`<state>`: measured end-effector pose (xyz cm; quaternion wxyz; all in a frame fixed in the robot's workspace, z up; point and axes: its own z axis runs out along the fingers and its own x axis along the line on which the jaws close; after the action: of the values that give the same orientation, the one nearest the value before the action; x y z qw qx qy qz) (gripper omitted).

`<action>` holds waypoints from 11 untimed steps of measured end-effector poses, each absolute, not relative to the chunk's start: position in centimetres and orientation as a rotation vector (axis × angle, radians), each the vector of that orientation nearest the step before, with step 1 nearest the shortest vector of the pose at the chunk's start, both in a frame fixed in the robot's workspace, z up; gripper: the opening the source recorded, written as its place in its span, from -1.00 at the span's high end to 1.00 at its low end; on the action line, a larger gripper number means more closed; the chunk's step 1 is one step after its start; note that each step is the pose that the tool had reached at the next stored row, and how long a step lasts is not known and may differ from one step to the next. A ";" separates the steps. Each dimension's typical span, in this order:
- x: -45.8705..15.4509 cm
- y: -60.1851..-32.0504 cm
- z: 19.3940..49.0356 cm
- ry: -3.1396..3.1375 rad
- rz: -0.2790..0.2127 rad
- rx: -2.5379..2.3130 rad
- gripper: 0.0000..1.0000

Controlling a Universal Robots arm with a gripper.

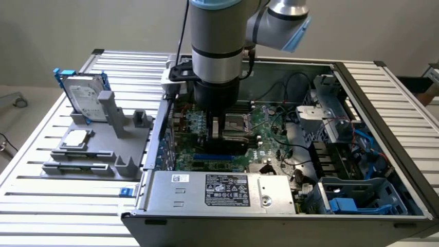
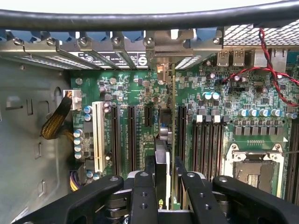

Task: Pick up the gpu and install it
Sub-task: 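Insert the gpu into the slot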

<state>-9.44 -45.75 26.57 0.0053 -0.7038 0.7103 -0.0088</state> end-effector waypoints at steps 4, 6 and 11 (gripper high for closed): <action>-9.5 -45.7 26.4 2.224 -0.027 -2.203 0.47; -9.5 -45.7 26.3 2.224 -0.026 -2.203 0.47; -9.5 -45.7 26.2 2.223 -0.025 -2.202 0.47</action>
<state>-9.52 -45.75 26.19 0.0062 -0.7038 0.7103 -0.0079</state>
